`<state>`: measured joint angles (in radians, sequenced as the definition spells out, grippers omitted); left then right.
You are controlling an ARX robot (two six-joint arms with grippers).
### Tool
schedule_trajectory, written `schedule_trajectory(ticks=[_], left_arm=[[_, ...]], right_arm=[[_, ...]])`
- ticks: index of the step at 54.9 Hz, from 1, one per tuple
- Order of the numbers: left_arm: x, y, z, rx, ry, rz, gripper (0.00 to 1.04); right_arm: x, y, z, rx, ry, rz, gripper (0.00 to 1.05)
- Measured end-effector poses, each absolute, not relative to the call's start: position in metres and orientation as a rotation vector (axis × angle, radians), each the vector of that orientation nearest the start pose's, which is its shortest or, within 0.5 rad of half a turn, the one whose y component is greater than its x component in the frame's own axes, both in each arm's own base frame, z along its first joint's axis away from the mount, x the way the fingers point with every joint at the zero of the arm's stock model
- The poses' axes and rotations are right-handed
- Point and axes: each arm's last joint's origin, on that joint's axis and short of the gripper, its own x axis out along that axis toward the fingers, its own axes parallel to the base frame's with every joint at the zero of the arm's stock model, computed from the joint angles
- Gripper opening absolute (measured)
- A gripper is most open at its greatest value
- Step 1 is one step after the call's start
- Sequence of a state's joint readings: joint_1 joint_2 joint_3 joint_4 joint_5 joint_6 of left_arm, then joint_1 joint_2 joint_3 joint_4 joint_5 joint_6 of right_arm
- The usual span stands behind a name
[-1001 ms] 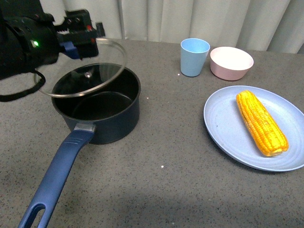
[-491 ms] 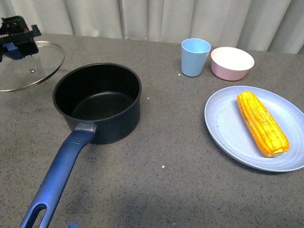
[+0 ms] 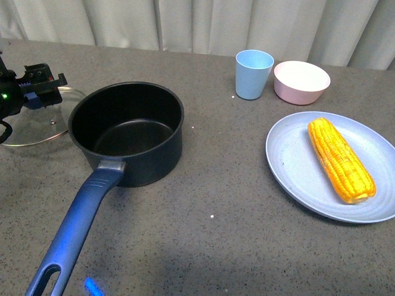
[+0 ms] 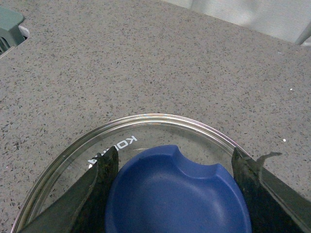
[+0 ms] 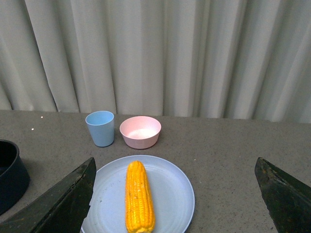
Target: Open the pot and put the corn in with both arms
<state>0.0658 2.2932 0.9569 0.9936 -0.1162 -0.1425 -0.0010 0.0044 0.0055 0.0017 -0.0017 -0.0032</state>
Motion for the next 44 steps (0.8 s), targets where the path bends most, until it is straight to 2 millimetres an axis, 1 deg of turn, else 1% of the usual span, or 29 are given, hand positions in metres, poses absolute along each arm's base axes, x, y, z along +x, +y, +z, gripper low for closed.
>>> schedule_trajectory(ticks=[14, 35, 44], left_arm=[[0.401, 0.029, 0.032, -0.111, 0.415, 0.210, 0.63], [0.404, 0.029, 0.031, -0.110, 0.448, 0.201, 0.63], [0.402, 0.029, 0.031, -0.123, 0.441, 0.193, 0.88]], right_arm=[[0.098, 0.000, 0.165, -0.003, -0.003, 0.001, 0.96], [0.098, 0.000, 0.165, -0.003, -0.003, 0.001, 0.96], [0.098, 0.000, 0.165, -0.003, -0.003, 0.001, 0.96]])
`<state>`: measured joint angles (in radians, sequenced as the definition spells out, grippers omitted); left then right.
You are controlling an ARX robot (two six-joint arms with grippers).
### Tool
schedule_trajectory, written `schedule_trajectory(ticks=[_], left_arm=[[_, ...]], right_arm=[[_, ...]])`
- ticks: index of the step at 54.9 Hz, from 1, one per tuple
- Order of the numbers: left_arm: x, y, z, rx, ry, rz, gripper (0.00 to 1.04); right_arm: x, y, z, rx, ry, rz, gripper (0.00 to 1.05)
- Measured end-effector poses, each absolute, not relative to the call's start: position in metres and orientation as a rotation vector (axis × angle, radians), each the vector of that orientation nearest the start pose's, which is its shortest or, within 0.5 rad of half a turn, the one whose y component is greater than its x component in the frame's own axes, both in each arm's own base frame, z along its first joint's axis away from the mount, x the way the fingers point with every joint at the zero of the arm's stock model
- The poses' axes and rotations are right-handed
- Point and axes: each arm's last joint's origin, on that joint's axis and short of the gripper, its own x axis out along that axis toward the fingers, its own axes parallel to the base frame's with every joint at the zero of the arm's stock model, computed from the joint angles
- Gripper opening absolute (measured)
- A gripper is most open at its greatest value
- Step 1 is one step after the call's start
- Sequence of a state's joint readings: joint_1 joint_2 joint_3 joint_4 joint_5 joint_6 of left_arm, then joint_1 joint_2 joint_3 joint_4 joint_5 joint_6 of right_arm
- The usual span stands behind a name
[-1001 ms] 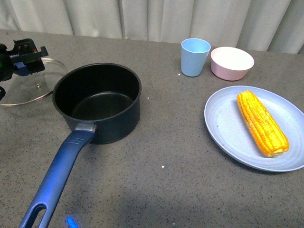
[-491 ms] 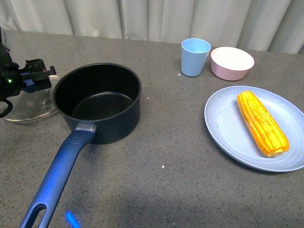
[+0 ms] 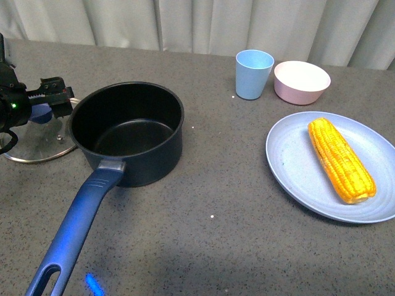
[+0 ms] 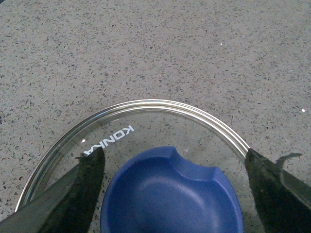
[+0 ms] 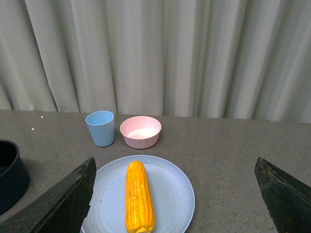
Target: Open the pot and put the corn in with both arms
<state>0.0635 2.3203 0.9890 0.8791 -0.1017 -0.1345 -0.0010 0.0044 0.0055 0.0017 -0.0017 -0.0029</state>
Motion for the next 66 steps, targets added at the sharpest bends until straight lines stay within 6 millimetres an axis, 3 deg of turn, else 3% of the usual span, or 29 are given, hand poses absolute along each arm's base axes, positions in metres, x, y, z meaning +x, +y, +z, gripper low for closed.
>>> schedule_trajectory(ticks=[5, 14, 23, 27, 32, 40, 54, 56, 66], left_arm=[[0.400, 0.028, 0.033, -0.131, 0.432, 0.194, 1.00], [0.392, 0.028, 0.051, -0.141, 0.390, 0.194, 0.98], [0.361, 0.028, 0.111, -0.171, 0.237, 0.177, 0.98], [0.350, 0.027, 0.125, -0.162, 0.208, 0.165, 0.98], [0.323, 0.022, 0.143, -0.091, 0.072, 0.024, 0.82], [0.281, 0.015, 0.164, -0.030, -0.001, 0.000, 0.57], [0.229, 0.000, 0.161, -0.012, 0.014, -0.001, 0.08], [0.224, 0.000, 0.161, -0.012, 0.012, -0.001, 0.04], [0.200, 0.000, 0.162, -0.008, 0.013, 0.001, 0.04]], right_arm=[[0.098, 0.000, 0.165, -0.003, -0.003, 0.001, 0.96], [0.098, 0.000, 0.165, -0.003, -0.003, 0.001, 0.96], [0.098, 0.000, 0.165, -0.003, -0.003, 0.001, 0.96], [0.098, 0.000, 0.165, -0.003, -0.003, 0.001, 0.96], [0.098, 0.000, 0.165, -0.003, -0.003, 0.001, 0.96], [0.098, 0.000, 0.165, -0.003, -0.003, 0.001, 0.96], [0.098, 0.000, 0.165, -0.003, -0.003, 0.002, 0.96], [0.098, 0.000, 0.165, -0.003, -0.003, 0.001, 0.96], [0.098, 0.000, 0.165, -0.003, -0.003, 0.001, 0.96]])
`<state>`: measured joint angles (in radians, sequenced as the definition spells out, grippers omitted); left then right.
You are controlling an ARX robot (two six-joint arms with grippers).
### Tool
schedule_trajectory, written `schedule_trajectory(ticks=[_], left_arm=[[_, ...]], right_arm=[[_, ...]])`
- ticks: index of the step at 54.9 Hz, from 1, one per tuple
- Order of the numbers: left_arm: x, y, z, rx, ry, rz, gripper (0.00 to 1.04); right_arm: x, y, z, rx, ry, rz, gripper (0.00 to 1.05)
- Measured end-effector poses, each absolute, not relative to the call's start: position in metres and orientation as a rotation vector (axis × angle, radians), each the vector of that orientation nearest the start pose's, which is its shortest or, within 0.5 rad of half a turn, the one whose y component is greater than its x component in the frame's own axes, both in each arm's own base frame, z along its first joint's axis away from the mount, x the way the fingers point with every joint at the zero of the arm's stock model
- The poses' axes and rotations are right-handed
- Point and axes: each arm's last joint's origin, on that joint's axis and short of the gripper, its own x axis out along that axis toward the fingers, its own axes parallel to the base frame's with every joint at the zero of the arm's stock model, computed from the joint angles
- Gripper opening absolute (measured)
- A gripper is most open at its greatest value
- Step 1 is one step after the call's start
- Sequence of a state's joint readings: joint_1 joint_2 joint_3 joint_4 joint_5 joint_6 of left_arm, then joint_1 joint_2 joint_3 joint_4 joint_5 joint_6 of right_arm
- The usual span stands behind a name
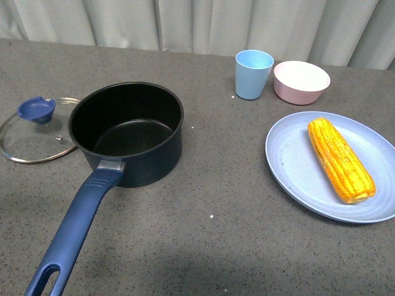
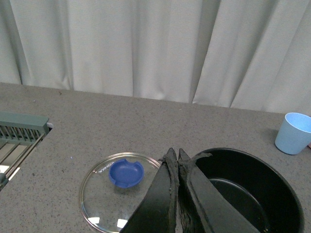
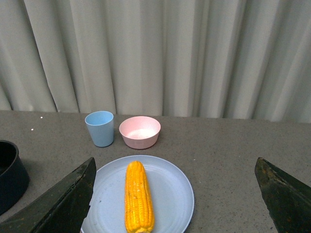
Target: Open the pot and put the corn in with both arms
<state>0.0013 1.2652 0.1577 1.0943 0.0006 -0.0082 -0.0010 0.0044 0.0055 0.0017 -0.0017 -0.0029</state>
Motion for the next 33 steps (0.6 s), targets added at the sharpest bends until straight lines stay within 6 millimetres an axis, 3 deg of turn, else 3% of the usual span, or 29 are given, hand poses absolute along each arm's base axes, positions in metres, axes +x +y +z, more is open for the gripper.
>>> schedule_trajectory(ticks=[15, 33], left_arm=[[0.169, 0.000, 0.162, -0.008, 0.014, 0.000, 0.04], [0.148, 0.000, 0.163, -0.008, 0.012, 0.000, 0.04]], right_arm=[[0.098, 0.000, 0.165, -0.003, -0.003, 0.001, 0.96], [0.098, 0.000, 0.165, -0.003, -0.003, 0.001, 0.96]])
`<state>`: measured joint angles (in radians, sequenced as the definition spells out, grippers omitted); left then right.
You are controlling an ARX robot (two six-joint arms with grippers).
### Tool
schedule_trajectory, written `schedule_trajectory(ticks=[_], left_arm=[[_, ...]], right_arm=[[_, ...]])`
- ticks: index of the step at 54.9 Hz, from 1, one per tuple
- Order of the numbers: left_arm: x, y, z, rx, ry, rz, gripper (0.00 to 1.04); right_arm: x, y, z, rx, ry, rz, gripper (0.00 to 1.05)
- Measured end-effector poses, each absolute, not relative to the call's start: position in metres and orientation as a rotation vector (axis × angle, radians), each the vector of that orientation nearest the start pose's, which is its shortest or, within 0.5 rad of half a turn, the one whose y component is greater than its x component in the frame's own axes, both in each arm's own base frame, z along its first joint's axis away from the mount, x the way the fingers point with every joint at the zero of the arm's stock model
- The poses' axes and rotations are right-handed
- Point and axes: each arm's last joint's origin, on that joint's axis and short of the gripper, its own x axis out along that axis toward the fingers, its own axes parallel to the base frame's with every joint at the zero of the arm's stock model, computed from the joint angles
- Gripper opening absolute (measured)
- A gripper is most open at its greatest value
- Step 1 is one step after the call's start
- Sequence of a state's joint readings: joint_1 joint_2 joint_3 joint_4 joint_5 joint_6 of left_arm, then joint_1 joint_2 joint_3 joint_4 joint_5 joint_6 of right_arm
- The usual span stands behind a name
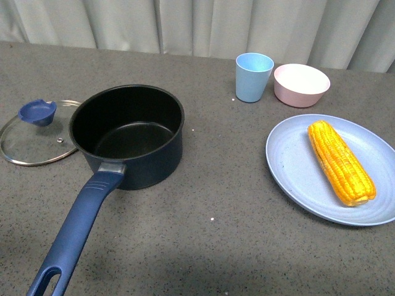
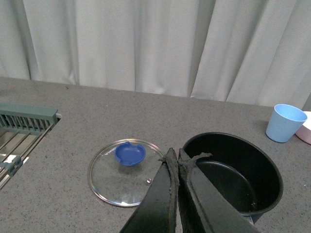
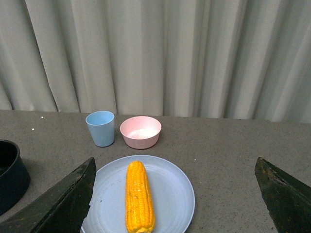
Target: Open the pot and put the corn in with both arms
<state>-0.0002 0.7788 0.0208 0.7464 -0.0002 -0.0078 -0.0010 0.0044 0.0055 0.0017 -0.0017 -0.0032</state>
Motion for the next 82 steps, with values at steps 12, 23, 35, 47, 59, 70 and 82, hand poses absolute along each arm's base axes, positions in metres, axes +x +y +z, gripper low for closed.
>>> schedule_trajectory(ticks=[12, 23, 35, 47, 59, 70, 82], left_arm=[[0.139, 0.000, 0.168, -0.008, -0.006, 0.000, 0.04], [0.131, 0.000, 0.171, -0.008, -0.014, 0.000, 0.04], [0.121, 0.000, 0.173, -0.008, -0.022, 0.000, 0.04], [0.116, 0.000, 0.173, -0.008, -0.023, 0.000, 0.04], [0.112, 0.000, 0.173, -0.008, -0.023, 0.000, 0.04], [0.109, 0.000, 0.173, -0.008, -0.024, 0.000, 0.04], [0.097, 0.000, 0.170, -0.007, -0.016, 0.000, 0.04]], right_arm=[[0.098, 0.000, 0.165, -0.003, -0.003, 0.001, 0.96], [0.098, 0.000, 0.165, -0.003, -0.003, 0.001, 0.96], [0.099, 0.000, 0.164, -0.022, 0.058, -0.125, 0.96], [0.119, -0.004, 0.159, -0.038, 0.232, -0.301, 0.96], [0.177, -0.016, 0.167, 0.021, 0.402, -0.124, 0.96], [0.234, -0.017, 0.150, 0.063, 0.663, -0.010, 0.96], [0.294, -0.004, 0.127, 0.076, 0.880, 0.080, 0.96]])
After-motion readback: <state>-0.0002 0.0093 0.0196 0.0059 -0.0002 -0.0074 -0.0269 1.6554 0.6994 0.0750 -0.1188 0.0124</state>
